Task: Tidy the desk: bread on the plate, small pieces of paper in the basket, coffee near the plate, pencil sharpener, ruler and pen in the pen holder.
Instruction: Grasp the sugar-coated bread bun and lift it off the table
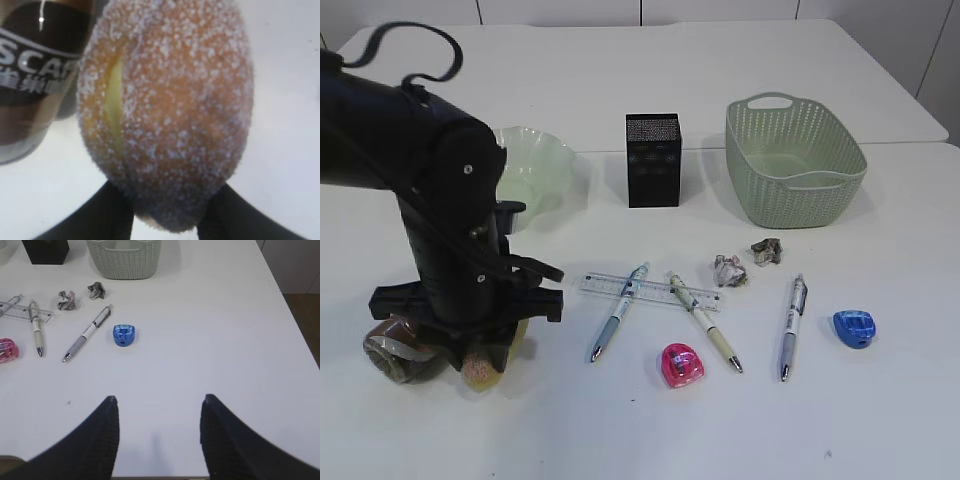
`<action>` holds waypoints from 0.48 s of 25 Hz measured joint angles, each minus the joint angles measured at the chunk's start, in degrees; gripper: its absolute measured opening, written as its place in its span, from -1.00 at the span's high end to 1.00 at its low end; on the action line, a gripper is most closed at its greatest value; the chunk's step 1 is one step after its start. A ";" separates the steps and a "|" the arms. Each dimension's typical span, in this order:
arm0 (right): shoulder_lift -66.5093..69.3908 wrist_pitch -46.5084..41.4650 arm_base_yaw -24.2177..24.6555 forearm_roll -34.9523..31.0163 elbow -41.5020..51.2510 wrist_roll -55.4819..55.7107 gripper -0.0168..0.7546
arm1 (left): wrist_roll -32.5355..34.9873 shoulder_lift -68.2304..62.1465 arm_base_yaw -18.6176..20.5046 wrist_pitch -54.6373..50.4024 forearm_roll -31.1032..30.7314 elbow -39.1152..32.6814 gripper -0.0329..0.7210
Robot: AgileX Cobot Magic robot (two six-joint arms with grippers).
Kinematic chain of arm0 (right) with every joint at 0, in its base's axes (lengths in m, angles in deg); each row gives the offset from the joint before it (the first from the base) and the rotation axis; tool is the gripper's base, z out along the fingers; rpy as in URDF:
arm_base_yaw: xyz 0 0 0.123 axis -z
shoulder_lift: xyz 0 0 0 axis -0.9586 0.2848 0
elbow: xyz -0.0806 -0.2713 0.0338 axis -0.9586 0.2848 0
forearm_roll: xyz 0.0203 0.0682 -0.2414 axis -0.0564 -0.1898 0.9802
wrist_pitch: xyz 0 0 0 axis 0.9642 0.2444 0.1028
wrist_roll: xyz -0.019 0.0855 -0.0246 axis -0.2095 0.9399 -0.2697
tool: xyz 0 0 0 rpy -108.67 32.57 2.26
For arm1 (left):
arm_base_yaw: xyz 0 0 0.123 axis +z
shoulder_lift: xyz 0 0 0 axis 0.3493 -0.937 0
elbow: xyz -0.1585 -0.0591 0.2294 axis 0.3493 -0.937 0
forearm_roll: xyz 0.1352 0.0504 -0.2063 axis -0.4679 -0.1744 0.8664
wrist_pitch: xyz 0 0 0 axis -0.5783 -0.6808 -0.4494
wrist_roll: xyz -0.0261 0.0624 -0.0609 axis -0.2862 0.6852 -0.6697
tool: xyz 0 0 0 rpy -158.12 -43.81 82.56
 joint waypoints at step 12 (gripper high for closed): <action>0.00 0.00 0.00 -0.11 0.00 0.00 -0.12 | 0.00 13.64 0.00 -0.47 -2.60 0.00 0.30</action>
